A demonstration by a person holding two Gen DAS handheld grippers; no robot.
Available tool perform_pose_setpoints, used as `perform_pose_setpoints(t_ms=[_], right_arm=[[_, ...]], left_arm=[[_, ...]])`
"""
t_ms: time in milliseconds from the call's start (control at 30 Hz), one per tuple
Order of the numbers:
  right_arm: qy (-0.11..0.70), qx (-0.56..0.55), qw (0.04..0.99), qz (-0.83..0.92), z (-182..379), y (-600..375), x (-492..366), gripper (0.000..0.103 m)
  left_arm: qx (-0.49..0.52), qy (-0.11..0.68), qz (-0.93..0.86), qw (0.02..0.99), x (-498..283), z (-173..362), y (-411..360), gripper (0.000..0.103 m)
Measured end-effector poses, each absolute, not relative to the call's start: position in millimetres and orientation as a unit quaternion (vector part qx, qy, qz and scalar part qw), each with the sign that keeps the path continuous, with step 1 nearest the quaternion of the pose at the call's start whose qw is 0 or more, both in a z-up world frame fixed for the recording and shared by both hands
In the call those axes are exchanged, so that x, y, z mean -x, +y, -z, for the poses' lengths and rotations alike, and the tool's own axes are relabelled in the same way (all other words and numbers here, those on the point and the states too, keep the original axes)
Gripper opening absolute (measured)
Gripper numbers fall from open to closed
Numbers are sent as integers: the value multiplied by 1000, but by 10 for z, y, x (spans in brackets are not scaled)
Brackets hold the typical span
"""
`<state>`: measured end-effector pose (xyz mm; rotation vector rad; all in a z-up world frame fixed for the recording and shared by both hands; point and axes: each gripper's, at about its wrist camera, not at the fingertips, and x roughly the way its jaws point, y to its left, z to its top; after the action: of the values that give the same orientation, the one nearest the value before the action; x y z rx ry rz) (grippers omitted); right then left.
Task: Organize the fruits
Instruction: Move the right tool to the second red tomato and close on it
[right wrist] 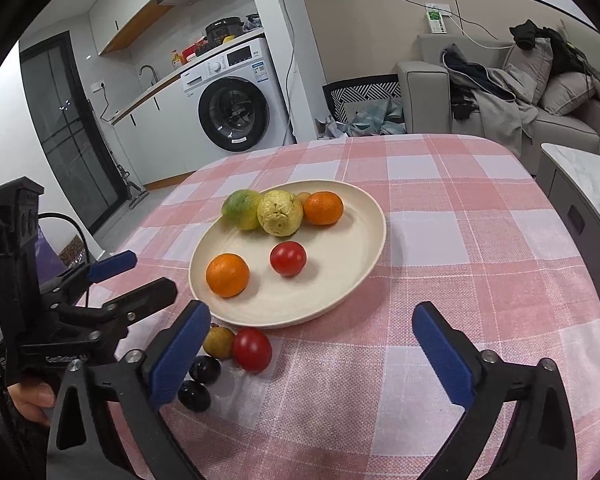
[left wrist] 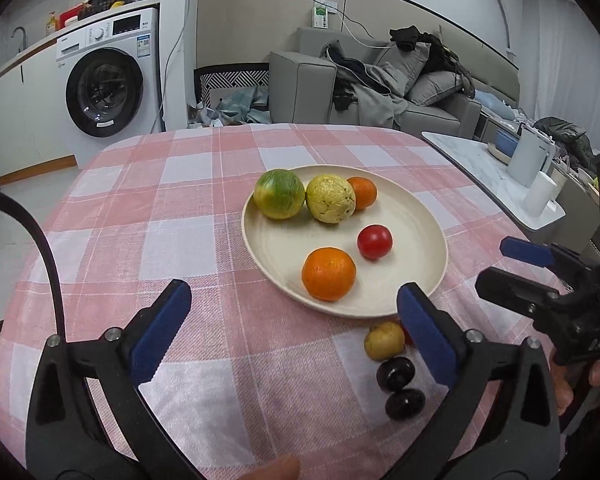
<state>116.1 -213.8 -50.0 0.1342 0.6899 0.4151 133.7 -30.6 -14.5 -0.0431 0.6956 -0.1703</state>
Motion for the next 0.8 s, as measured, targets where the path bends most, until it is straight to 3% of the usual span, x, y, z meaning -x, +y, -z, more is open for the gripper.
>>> perform_pose_setpoints(t_ms=[800], right_arm=[[412, 34, 885, -216, 702, -1969, -1265, 103]], left_arm=[[3, 346, 91, 934, -1049, 271, -401, 102]])
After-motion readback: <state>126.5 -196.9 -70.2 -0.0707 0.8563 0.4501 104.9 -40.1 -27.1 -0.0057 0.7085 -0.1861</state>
